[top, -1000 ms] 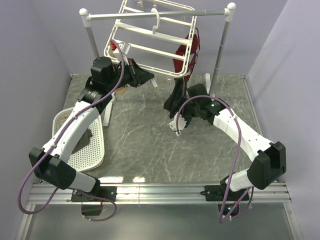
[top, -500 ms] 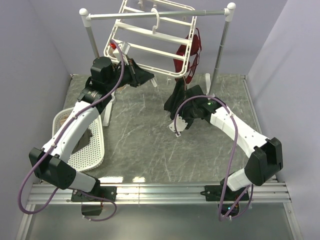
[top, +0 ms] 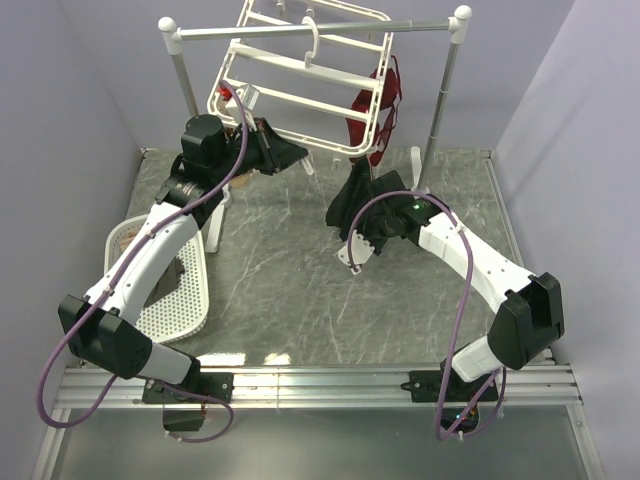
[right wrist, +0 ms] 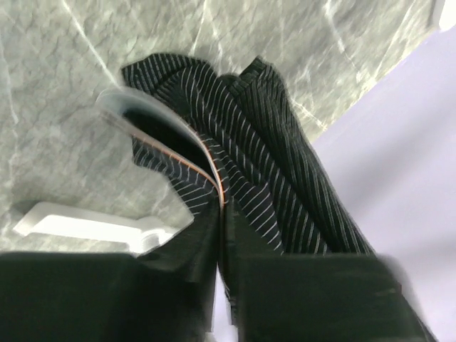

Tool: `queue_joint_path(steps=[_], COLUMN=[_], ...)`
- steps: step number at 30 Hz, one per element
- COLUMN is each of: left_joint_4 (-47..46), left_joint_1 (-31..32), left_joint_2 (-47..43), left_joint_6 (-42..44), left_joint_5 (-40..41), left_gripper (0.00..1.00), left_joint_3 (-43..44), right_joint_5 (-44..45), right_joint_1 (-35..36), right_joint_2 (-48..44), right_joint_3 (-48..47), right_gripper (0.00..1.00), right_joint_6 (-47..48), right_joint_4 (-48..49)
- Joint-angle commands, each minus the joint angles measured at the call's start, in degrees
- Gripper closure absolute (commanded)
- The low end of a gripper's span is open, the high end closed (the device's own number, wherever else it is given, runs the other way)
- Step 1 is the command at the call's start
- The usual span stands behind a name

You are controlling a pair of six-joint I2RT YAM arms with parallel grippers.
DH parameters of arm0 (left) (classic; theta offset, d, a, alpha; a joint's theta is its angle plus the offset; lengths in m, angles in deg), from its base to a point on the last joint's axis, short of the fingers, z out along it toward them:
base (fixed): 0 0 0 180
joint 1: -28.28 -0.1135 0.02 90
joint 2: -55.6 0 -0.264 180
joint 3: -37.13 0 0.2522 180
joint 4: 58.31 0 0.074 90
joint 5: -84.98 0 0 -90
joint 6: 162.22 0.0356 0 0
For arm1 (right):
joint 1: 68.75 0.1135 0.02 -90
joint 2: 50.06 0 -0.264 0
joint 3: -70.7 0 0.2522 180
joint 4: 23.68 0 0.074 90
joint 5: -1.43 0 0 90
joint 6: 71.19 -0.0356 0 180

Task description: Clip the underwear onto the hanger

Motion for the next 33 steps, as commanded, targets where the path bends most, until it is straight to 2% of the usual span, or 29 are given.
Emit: queue_joint_path(steps=[1, 2, 6, 8, 10, 11, 17, 25, 33], left_joint_4=[-1.38, -1.65, -2.44, -3.83, -4.90, -5.68, -7.53, -8.86, -11.14], left_joint_1=[-0.22, -0.39, -1.01, -1.36, -1.54, -1.54, -1.54, -1.54, -1.54], left_joint_2=[-1.25, -1.34, -1.78, -1.95, -2.13, -2.21, -1.95, -1.69, -1.51], left_joint_6=[-0.96, -0.96, -0.78, -0.61, -0.34, -0.17, 0.36, 2.47, 2.73], left_joint_5=[-2.67, -2.75, -4.25, -5.91, -7.05, -7.32, -8.55, -9.79, -12.60], left_gripper=[1.00, 1.00, 1.00, 1.00, 1.00, 1.00, 1.00, 1.00, 1.00], left_joint_3=[-1.19, -1.36, -2.07, -2.59, -3.47, -3.65, -3.83, -4.62, -5.58], right_joint_5=[-4.73, -5.80, -11.42, -14.14, -15.64, -16.43, -18.29, -18.55, -16.53], right_joint_1=[0.48, 0.48, 0.57, 0.57, 0.66, 0.66, 2.94, 4.61, 5.85], right_joint_2=[-1.14, -1.14, 0.43, 1.49, 2.72, 2.81, 1.15, 0.79, 2.55], right_joint_3=[-1.58, -2.20, -7.73, -12.64, -17.04, -17.93, -18.37, -21.01, -25.31], right_gripper=[0.99, 1.00, 1.00, 1.00, 1.00, 1.00, 1.00, 1.00, 1.00], right_joint_6=[30.98, 29.05, 11.05, 0.80, -5.31, -10.82, -26.92, -43.11, -52.44], right_joint_4=[-0.08, -0.25, -0.51, -1.30, -2.36, -2.10, 2.56, 4.76, 4.23])
